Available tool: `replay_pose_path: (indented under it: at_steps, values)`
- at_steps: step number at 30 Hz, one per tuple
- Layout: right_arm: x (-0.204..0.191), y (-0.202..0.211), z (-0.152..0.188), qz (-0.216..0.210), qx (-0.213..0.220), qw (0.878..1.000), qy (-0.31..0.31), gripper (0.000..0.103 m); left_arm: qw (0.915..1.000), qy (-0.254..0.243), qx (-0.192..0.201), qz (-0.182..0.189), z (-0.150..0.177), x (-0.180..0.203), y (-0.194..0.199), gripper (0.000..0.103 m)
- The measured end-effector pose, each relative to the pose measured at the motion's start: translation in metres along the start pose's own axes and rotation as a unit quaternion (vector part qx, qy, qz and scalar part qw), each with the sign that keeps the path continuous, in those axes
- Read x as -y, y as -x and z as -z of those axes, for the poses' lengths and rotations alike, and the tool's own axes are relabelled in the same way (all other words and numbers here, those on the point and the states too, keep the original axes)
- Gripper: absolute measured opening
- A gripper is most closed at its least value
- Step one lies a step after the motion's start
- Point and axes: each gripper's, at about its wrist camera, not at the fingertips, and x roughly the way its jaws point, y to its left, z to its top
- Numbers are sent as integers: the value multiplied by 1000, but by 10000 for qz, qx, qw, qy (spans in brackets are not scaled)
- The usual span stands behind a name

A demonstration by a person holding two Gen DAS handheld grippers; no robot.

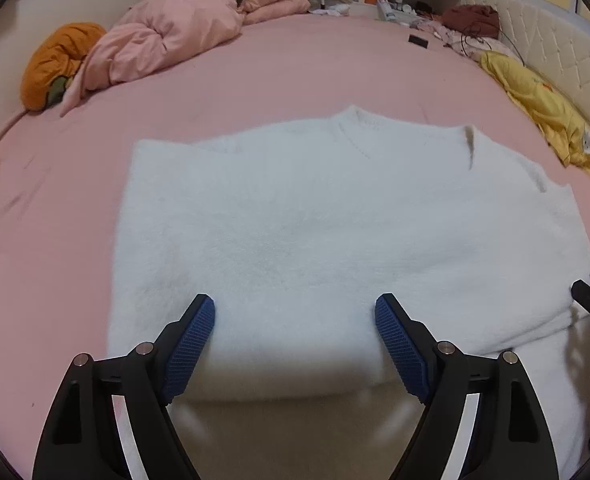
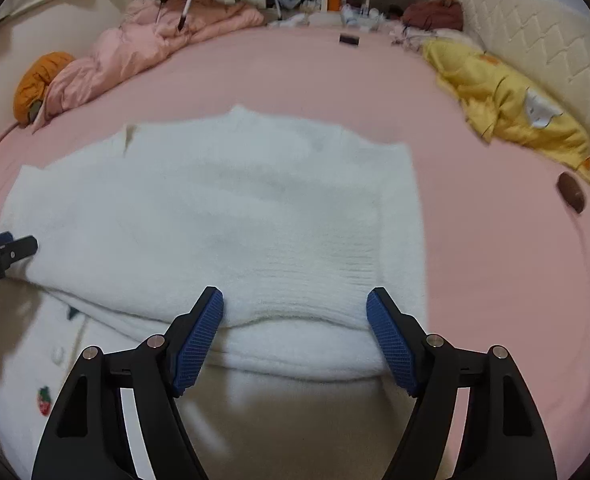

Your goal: Fold clothes

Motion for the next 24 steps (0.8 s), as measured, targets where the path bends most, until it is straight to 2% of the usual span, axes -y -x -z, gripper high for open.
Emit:
replay_pose_path:
  at_steps: [2, 3, 6, 7, 9, 12, 16, 19, 24]
  values:
    - [-1, -6, 7, 21, -70, 10000, 7, 75, 9997, 80, -180, 136, 9, 2, -19, 87]
    - [-2, -18, 7, 42, -324, 9995, 53, 77, 9998, 48, -178, 117, 12, 5, -26, 89]
    - [-3, -15, 1, 0, -326, 9995, 11, 77, 9998, 50, -186, 65, 9, 7, -20, 87]
    - [-1, -5, -2, -41, -312, 9995, -52, 77, 9996, 158, -198, 114, 5, 4, -13, 84]
    - [-1, 21, -3, -141, -165, 9997, -129, 77, 9987, 405, -143, 286, 1, -2, 9, 84]
    - [-7, 65, 5, -175, 15, 9998, 74, 77, 9980, 517, -178, 308, 10, -7, 42, 84]
    - [-14, 112, 29, -206, 16, 9996, 173, 77, 9986, 434, -199, 231, 40, 2, 84, 84]
    - [-24, 135, 54, -214, -210, 9994, 166, 77, 9991, 233, -363, 22, 72, 15, 104, 84]
    - [-23, 159, 95, -189, -532, 9984, 21, 77, 9980, 237, -561, 138, 131, 31, 119, 84]
